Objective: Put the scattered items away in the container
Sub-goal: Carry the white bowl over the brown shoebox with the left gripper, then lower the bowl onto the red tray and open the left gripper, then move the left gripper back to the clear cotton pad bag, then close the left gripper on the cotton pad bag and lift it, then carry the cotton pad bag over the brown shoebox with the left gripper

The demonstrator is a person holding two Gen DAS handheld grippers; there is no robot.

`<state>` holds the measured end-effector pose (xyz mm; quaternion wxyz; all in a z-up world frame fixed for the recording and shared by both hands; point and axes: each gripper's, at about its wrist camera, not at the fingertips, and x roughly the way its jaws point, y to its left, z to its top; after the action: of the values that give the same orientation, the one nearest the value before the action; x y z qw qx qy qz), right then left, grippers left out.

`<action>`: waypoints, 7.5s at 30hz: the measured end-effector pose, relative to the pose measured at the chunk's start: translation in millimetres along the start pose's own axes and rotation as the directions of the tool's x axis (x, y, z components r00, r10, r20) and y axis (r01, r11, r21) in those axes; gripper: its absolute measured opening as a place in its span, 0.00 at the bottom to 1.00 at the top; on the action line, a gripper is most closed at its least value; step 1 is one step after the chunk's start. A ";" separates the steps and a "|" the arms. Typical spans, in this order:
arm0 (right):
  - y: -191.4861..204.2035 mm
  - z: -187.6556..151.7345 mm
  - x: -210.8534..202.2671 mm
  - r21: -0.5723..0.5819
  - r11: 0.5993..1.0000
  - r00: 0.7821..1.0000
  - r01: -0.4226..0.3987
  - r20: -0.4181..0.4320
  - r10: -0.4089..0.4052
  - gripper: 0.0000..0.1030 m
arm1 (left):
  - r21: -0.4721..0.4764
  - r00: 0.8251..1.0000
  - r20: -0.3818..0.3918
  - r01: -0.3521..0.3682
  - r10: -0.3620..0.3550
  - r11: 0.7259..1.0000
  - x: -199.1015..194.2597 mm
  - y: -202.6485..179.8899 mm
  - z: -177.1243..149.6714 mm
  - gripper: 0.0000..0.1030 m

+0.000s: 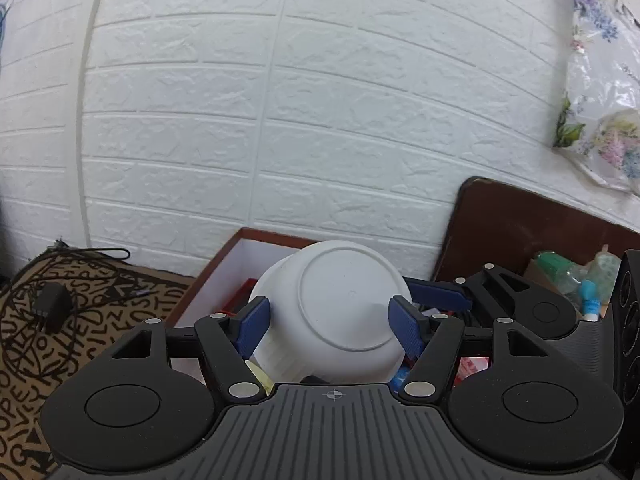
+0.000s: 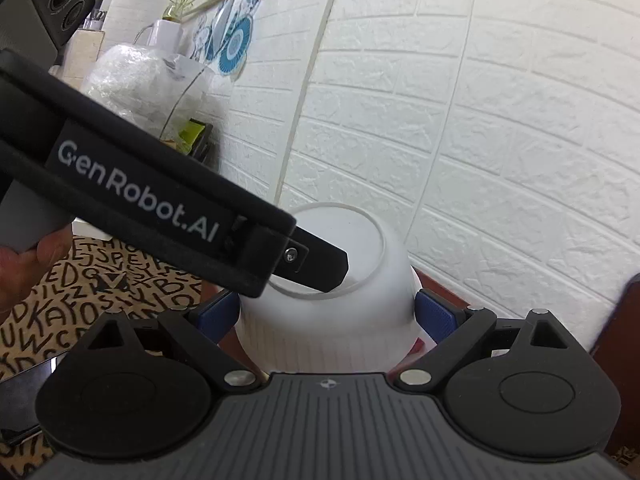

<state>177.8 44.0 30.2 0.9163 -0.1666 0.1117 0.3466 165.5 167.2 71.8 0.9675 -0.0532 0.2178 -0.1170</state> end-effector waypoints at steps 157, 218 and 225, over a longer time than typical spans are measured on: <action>-147.3 -157.6 -26.8 0.377 0.880 0.948 0.290 -0.237 -0.211 1.00 | -0.239 0.898 -0.315 0.237 -0.306 0.942 166.1 -163.0 -121.1 0.89; 17.9 -139.7 -137.6 0.386 0.922 0.952 0.017 -0.288 0.103 0.82 | -0.346 0.891 -0.370 0.132 -0.265 0.929 -28.6 -81.6 -195.8 0.81; 20.0 -140.0 -127.6 0.385 0.923 0.946 -0.005 -0.297 0.129 0.82 | -0.333 0.875 -0.398 0.140 -0.274 0.932 -15.4 -81.0 -199.1 0.78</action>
<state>58.1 -71.8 -62.3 0.8887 -0.0359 0.3279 0.3185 49.2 82.4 -88.6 0.8563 -0.1921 0.4375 -0.1963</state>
